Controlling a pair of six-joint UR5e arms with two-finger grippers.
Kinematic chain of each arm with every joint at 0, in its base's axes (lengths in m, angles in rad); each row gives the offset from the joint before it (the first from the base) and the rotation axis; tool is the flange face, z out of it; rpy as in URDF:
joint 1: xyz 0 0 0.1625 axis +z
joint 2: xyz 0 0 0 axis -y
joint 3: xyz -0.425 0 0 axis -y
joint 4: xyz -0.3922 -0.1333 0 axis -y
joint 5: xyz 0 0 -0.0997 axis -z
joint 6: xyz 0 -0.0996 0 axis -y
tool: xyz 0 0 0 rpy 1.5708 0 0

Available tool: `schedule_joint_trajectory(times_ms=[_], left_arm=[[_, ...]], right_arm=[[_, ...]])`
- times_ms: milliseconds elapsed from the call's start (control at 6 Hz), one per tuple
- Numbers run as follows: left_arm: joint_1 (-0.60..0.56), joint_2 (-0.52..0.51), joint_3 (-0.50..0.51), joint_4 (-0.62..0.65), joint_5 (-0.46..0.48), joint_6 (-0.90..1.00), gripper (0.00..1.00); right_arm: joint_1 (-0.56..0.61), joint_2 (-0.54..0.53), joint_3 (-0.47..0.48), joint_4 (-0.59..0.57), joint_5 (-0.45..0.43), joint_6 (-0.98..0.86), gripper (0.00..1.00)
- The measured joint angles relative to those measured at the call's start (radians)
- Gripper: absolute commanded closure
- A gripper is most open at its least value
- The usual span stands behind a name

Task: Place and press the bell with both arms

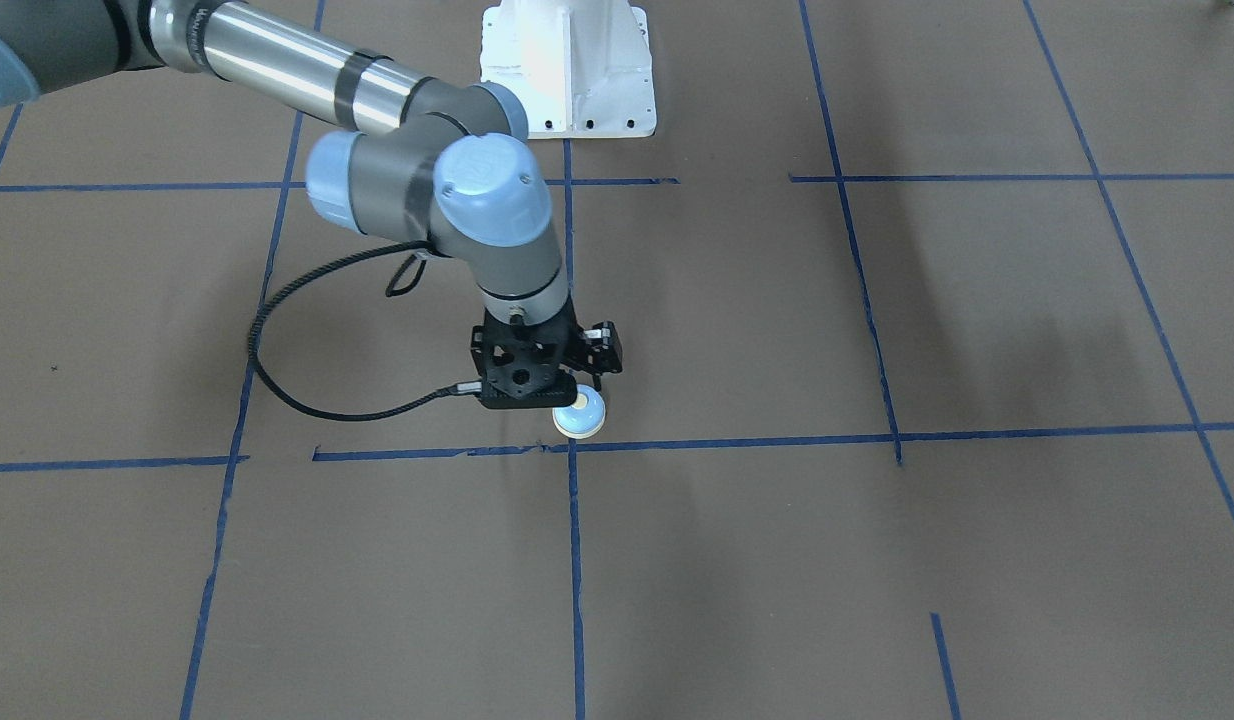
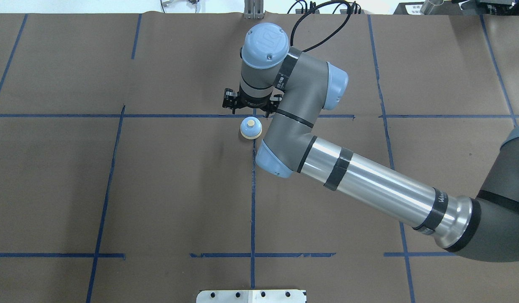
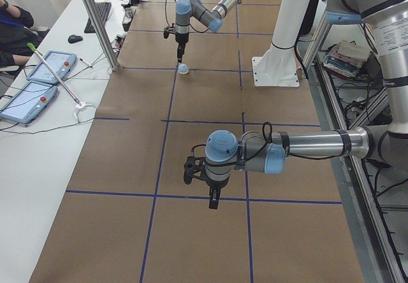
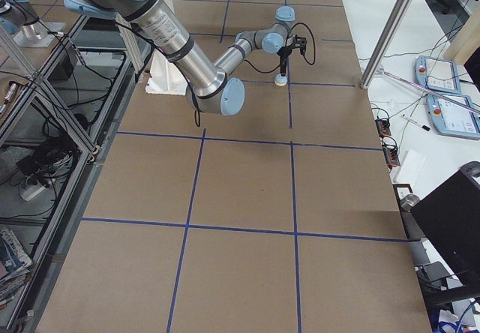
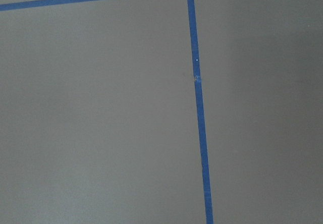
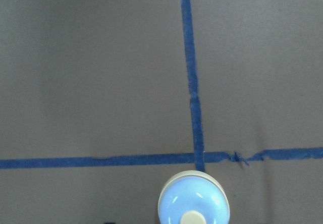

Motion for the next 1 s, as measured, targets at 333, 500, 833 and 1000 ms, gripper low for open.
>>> schedule_joint_trajectory(times_ms=[333, 500, 833, 1000], left_arm=[[0.0, 0.0, 0.0, 0.0, -0.002, 0.0, 0.0], [0.0, 0.0, 0.0, 0.0, -0.003, 0.0, 0.0], [0.0, 0.0, 0.0, 0.001, -0.003, 0.0, 0.0], [0.0, 0.001, 0.0, 0.001, -0.004, 0.0, 0.0]], right_arm=[[-0.013, 0.019, -0.039, -0.006, -0.005, 0.001, 0.98], [-0.014, 0.02, -0.038, -0.034, -0.003, -0.01, 0.98], [-0.019, 0.019, -0.039, -0.064, -0.003, -0.038, 0.98], [-0.026, 0.017, -0.042, -0.066, -0.008, -0.04, 0.98]])
